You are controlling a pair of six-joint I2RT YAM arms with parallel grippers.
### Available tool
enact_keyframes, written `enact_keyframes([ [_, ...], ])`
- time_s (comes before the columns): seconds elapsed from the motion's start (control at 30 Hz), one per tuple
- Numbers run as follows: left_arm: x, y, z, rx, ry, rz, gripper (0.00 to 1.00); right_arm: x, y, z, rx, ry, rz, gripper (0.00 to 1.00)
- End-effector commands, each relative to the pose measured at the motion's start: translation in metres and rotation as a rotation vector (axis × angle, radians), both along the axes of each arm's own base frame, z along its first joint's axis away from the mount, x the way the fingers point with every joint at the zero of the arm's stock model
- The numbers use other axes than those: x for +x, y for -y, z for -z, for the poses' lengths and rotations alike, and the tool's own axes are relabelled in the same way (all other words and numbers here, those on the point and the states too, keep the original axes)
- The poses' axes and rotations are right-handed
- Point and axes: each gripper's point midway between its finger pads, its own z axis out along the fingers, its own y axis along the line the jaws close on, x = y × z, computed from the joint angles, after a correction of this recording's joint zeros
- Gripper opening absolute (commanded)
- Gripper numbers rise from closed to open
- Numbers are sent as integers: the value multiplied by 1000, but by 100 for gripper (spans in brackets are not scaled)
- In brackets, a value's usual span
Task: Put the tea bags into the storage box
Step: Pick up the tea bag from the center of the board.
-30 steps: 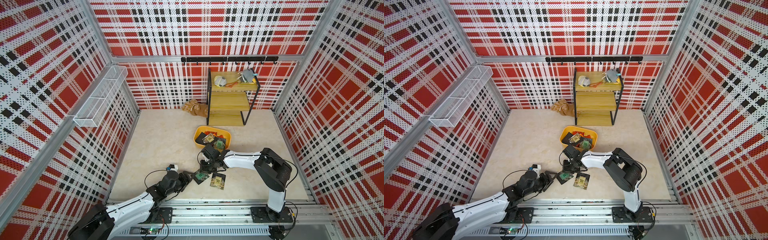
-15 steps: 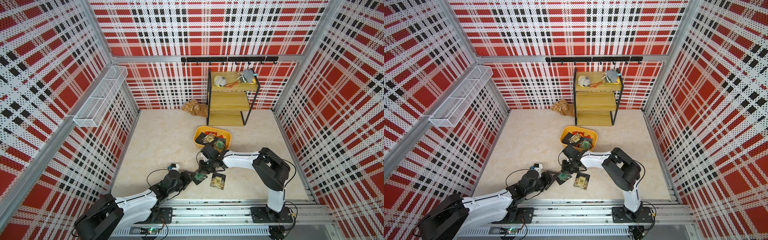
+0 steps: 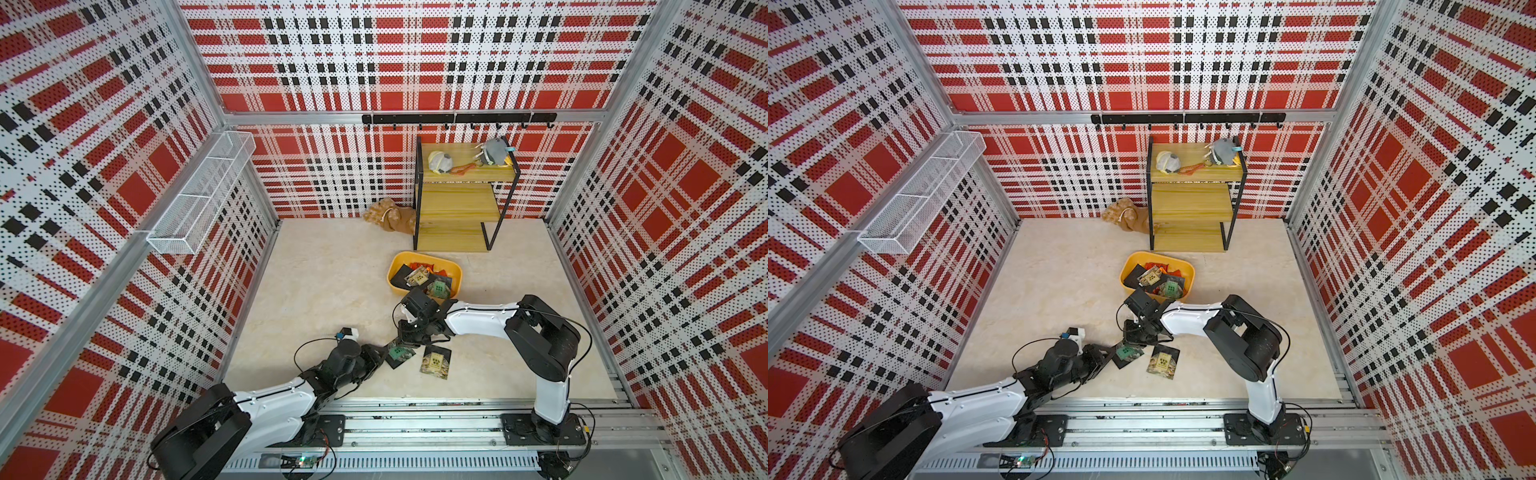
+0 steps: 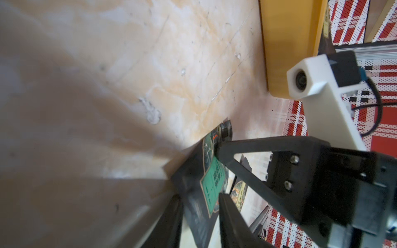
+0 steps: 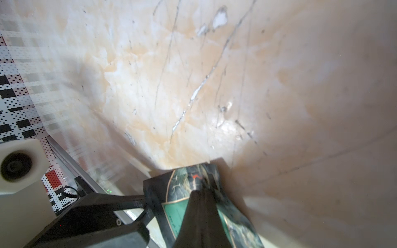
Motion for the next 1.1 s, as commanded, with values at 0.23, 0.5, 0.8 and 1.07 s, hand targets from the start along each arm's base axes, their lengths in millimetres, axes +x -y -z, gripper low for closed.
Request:
enact_keyframes([
  [0.23,11,8,-14,-11,43,12,22,3,5,7,-40,-9,-8,0],
  [0.5,16,12,-12,8,34,39,2,5,7,3,-35,-4,-3,0],
  [0.8,22,3,-23,23,56,15,0,23,9,-25,17,42,38,28],
  [1.07,26,-5,-32,-3,78,-3,0,44,13,-64,50,119,83,31],
])
